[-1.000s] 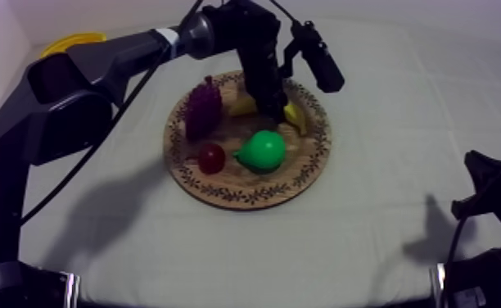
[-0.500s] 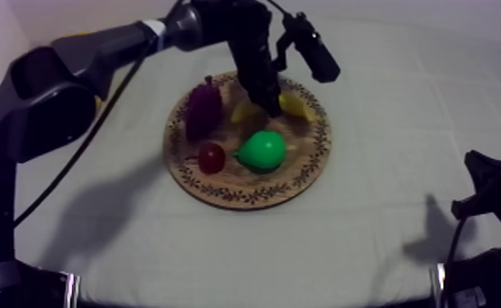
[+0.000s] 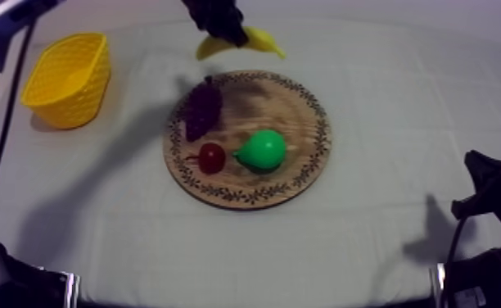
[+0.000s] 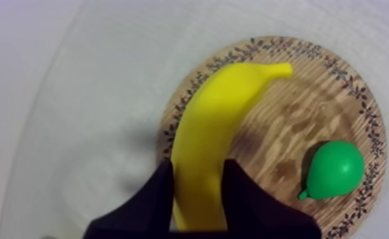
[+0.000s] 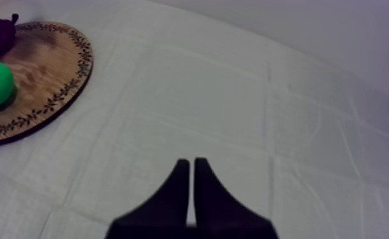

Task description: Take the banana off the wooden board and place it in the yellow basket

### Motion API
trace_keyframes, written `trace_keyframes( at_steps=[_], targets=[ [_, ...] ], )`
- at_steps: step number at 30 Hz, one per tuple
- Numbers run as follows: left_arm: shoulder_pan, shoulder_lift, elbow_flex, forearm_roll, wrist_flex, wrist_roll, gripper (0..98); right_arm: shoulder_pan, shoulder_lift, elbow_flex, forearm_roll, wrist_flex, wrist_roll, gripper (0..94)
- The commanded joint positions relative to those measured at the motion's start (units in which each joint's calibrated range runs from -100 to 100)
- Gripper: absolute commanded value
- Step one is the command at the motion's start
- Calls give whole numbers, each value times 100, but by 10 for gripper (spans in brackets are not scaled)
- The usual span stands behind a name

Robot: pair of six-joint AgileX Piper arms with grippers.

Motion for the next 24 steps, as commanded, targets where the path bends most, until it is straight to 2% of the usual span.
trace_keyframes(
  at_steps=[1,11,24],
  targets=[
    [-98,-355,10,0,20,7,278,2,-3,-5,1,-2,2,6],
    [-826,-1409,4,15,218,35,274,2,-3,-5,1,-2,2,6],
    [-2319,-2235,284,18,230,-63,274,2,-3,-5,1,-2,2,6]
  ],
)
